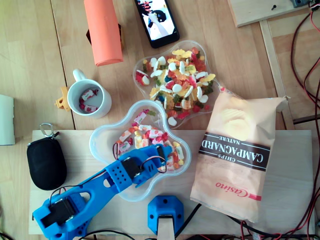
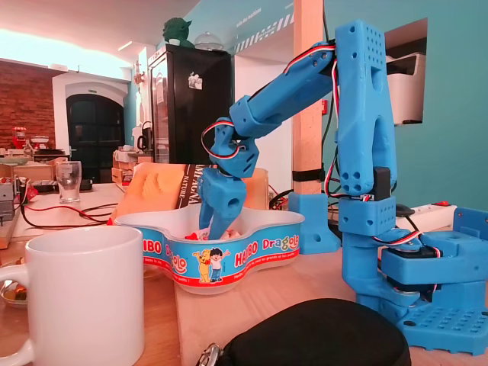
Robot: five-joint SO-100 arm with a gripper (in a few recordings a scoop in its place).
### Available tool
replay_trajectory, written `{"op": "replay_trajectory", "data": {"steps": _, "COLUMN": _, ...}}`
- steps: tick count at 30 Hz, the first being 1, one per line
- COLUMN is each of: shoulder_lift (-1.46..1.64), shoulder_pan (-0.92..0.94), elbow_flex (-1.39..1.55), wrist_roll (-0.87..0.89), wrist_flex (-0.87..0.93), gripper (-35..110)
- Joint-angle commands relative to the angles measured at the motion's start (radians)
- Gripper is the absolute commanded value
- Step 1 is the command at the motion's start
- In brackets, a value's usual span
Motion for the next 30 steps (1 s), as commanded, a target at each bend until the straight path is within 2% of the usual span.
{"op": "replay_trajectory", "data": {"steps": 1, "shoulder_lift": 0.026, "shoulder_pan": 0.003, "elbow_flex": -0.040, "wrist_roll": 0.008, "wrist_flex": 0.014, "gripper": 16}}
{"op": "replay_trajectory", "data": {"steps": 11, "shoulder_lift": 0.026, "shoulder_pan": 0.003, "elbow_flex": -0.040, "wrist_roll": 0.008, "wrist_flex": 0.015, "gripper": 16}}
{"op": "replay_trajectory", "data": {"steps": 21, "shoulder_lift": 0.026, "shoulder_pan": 0.003, "elbow_flex": -0.040, "wrist_roll": 0.008, "wrist_flex": 0.015, "gripper": -2}}
{"op": "replay_trajectory", "data": {"steps": 30, "shoulder_lift": 0.026, "shoulder_pan": 0.002, "elbow_flex": -0.041, "wrist_roll": 0.006, "wrist_flex": 0.015, "gripper": -4}}
